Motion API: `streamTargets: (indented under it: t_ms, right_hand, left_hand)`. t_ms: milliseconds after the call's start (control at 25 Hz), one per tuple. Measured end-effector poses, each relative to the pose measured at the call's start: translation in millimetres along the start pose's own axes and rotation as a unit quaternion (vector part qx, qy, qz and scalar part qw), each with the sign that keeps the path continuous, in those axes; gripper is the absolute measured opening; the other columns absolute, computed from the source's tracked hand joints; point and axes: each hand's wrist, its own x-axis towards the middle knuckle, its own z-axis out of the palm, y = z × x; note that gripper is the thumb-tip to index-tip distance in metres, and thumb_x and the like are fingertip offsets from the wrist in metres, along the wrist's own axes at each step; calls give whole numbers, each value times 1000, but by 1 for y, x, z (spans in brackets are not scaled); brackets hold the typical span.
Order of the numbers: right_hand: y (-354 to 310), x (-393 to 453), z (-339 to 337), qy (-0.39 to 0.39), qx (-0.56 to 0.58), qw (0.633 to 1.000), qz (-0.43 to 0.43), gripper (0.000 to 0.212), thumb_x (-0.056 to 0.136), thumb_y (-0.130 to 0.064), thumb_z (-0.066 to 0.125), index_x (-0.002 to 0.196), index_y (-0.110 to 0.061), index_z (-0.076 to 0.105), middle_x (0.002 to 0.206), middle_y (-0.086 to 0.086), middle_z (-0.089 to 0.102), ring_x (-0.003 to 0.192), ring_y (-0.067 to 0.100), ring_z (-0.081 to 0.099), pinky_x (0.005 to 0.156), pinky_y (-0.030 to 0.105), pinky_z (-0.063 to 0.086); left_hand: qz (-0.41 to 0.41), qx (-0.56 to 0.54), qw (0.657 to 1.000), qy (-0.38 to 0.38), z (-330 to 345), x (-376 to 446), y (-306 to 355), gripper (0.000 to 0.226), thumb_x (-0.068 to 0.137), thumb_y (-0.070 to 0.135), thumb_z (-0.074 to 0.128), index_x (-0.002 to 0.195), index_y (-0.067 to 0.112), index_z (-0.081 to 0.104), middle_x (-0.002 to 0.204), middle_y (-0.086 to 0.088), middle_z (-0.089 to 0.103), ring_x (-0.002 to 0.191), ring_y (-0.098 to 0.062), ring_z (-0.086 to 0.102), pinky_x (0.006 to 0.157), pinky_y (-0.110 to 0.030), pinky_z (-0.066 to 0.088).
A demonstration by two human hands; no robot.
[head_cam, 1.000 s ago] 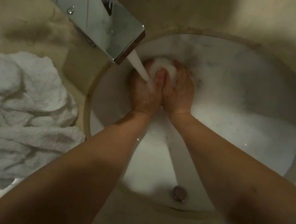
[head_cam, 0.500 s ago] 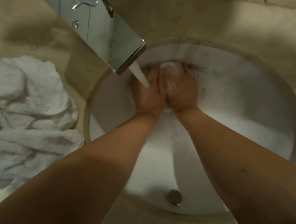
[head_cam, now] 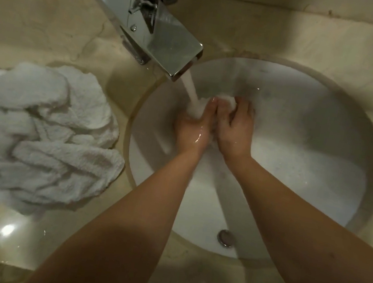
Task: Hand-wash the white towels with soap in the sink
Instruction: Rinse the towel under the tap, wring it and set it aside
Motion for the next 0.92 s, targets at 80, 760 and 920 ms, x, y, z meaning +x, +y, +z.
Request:
streamTargets:
  t_ms: [80,760,920]
  right_hand:
    - [-9,-7,0,-1,43,999,19,58,87,-56,42,112,-6,57,108,6,56,105,24,51,88,30,44]
    - [-26,-18,-5,-33,167,982,84,44,95,-40,36,124,-16,59,117,-6,64,113,6,57,98,25,45]
    - [-44,-2,-3,-82,32,996,-12,57,88,-51,35,130,-19,57,118,5,67,107,23,61,90,37,50]
  left_hand:
    - [8,-40,999,-7,-10,-6,-4,71,65,82,59,109,26,66,110,3,71,103,-15,68,93,-32,53]
    - [251,-22,968,7,-30,5,14,20,88,36,67,84,17,72,82,-10,69,78,-20,67,73,-37,54]
    - [185,-102,976,-44,-27,2,12,21,100,29,52,95,18,69,88,1,71,86,-8,68,78,-23,52]
